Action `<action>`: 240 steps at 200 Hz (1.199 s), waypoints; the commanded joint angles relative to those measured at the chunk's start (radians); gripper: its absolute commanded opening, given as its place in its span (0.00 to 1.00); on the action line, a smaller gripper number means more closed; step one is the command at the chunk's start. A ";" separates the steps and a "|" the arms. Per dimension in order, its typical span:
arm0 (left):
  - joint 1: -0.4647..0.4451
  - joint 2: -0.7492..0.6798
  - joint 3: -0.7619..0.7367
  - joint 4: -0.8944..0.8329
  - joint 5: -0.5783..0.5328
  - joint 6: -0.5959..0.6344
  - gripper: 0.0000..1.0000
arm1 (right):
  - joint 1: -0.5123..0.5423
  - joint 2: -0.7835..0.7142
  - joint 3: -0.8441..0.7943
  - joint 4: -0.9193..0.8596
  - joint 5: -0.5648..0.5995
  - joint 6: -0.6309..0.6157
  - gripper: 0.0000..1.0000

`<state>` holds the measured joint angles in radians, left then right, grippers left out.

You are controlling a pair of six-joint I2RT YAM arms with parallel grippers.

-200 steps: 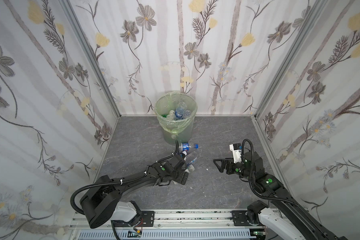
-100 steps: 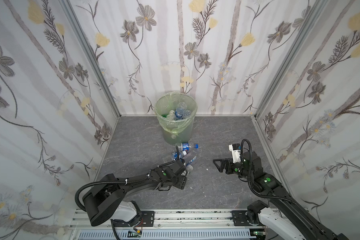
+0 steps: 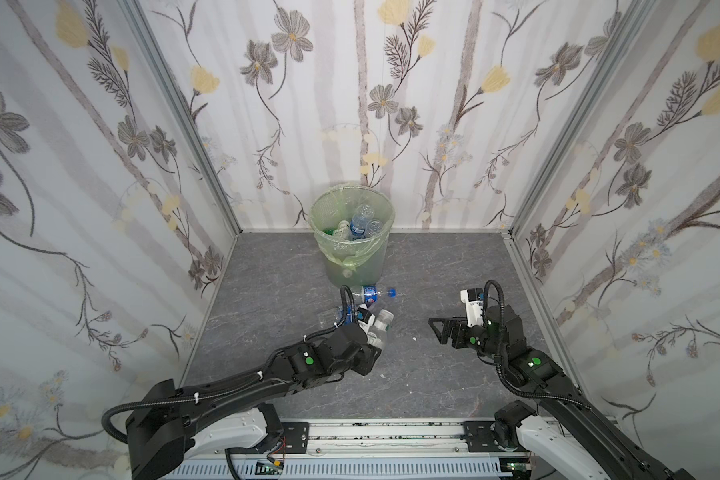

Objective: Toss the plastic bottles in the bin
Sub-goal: 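Close the left gripper on the tea bottle and lift it over the wastebasket, then drop the tea bottle into the wastebasket with the left gripper while the right gripper lowers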

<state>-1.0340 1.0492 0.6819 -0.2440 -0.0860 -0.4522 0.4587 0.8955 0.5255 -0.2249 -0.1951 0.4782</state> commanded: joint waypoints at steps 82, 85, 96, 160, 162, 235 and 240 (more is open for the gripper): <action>0.328 0.214 0.781 -0.036 -0.113 0.212 0.33 | 0.000 0.072 0.042 0.074 0.018 -0.027 0.93; 0.348 0.246 0.823 -0.038 -0.104 0.214 0.33 | 0.002 0.076 0.046 0.078 0.013 -0.024 0.93; 0.426 0.372 0.969 -0.059 -0.064 0.209 0.38 | 0.006 0.092 0.058 0.090 -0.002 -0.013 0.92; 0.535 0.557 1.178 -0.269 -0.064 0.178 0.95 | 0.050 0.125 0.105 0.090 -0.017 -0.007 0.92; 0.534 0.550 1.173 -0.269 -0.064 0.177 0.95 | 0.050 0.126 0.106 0.093 -0.020 -0.006 0.92; 0.537 0.165 0.736 -0.267 -0.099 0.124 0.95 | 0.199 0.396 0.207 0.154 0.025 0.090 0.95; 0.537 0.134 0.696 -0.267 -0.107 0.120 0.95 | 0.215 0.421 0.216 0.163 0.025 0.104 0.95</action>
<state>-0.4999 1.2854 1.5085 -0.5083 -0.1543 -0.2962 0.6250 1.2392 0.7063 -0.1337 -0.2016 0.5068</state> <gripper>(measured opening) 0.952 0.946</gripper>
